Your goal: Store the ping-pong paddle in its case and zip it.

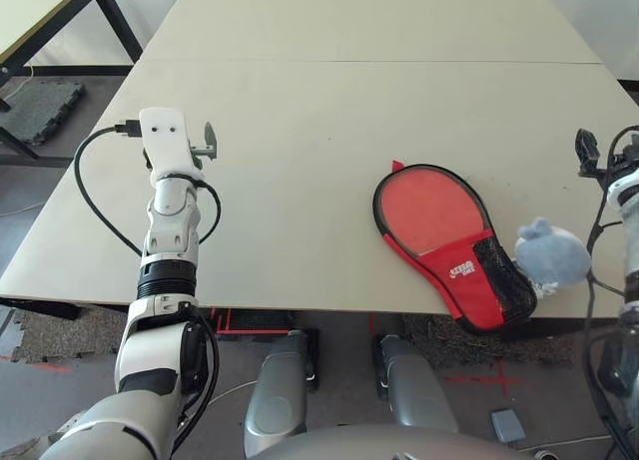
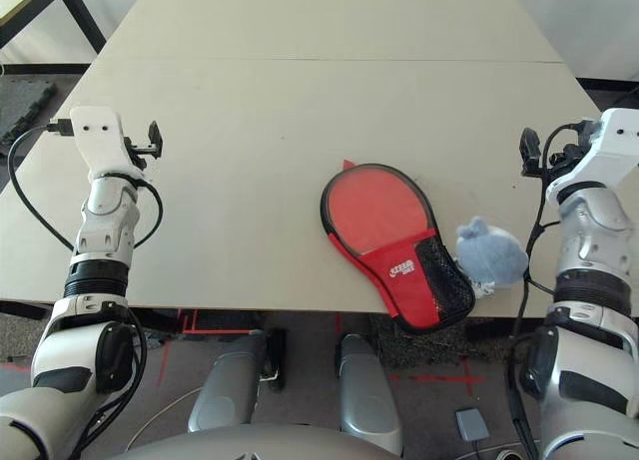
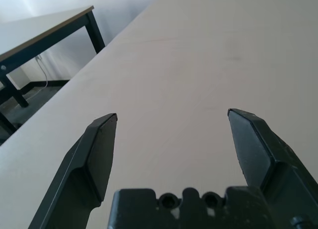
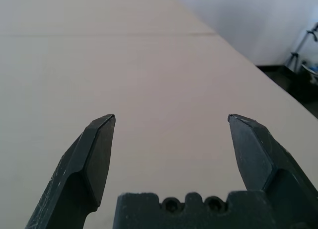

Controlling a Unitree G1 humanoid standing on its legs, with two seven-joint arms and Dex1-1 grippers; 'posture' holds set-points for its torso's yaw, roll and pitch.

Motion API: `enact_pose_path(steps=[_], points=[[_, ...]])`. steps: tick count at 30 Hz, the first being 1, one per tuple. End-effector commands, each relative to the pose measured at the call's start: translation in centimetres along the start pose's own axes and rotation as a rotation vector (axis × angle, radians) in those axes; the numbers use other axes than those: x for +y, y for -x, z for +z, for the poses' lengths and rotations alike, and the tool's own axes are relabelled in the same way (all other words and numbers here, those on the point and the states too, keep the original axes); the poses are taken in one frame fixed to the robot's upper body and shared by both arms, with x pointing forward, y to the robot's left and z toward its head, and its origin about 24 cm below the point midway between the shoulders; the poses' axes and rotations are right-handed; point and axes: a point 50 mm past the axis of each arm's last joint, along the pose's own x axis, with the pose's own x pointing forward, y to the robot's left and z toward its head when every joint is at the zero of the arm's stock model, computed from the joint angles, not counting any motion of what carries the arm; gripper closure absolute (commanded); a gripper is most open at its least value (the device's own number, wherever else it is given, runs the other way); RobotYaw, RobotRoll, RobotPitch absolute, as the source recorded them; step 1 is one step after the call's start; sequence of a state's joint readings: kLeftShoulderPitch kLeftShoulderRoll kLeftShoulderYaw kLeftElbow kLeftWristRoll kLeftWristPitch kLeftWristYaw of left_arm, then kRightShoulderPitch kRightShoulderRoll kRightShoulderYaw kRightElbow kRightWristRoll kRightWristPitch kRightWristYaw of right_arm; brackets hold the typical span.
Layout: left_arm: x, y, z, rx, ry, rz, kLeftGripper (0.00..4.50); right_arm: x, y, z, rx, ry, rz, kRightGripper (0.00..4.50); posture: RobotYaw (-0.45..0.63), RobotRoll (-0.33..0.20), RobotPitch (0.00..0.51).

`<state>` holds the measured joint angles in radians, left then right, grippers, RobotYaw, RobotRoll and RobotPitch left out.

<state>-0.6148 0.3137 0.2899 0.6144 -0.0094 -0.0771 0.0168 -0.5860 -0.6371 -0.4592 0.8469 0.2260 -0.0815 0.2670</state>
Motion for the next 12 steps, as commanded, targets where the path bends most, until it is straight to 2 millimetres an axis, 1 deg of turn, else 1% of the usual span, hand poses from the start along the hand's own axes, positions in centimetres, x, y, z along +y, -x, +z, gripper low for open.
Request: enact_pose_path(steps=[1,8,11,12], points=[[-0.28,0.02,-0.37,0.001,0.011,0.001,0.00,0.00,-0.19,-0.11,-0.010,0.003,-0.019,0.01,0.01,0.000,0.137],[-0.28,-0.02,-0.41,-0.002,0.011,0.001,0.00,-0.02,-0.28,-0.17,-0.014,0.005,-0.020,0.01,0.01,0.000,0.137],[-0.71,-0.10,-0.46,0.005,0.013,-0.006,0.00,-0.09,-0.46,-0.17,-0.014,-0.016,-0.044,0.01,0.01,0.000,0.136],[-0.94,-0.08,-0.65,0.017,0.024,-0.016,0.00,0.42,-0.71,-0.12,-0.030,-0.028,-0.058,0.01,-0.01,0.000,0.137]])
